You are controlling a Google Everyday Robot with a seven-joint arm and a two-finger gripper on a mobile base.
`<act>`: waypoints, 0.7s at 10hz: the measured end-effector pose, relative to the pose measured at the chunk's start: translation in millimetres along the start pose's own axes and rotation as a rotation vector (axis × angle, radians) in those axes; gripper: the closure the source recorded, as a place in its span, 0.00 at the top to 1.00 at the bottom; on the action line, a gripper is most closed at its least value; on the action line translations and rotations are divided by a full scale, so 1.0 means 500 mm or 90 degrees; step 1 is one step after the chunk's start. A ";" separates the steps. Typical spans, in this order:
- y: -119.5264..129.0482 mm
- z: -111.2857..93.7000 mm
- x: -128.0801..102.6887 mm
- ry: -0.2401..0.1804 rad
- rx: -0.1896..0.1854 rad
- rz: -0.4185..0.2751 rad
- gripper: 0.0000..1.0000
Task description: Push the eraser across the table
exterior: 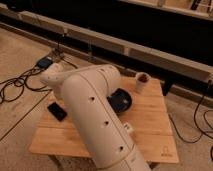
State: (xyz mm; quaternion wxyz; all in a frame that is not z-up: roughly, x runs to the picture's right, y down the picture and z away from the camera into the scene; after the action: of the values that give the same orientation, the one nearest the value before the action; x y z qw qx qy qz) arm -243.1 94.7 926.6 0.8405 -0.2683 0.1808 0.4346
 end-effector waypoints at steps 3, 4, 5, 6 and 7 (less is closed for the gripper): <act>0.013 -0.007 0.024 0.009 -0.004 -0.018 0.65; 0.016 -0.007 0.032 0.013 -0.006 -0.022 0.65; 0.023 -0.008 0.039 0.018 -0.009 -0.027 0.65; 0.031 -0.009 0.047 0.024 -0.013 -0.033 0.65; 0.036 -0.010 0.052 0.026 -0.015 -0.037 0.65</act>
State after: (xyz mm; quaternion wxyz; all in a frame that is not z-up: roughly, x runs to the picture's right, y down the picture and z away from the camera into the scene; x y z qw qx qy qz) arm -243.8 116.6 903.7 0.8458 -0.2920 0.1852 0.4063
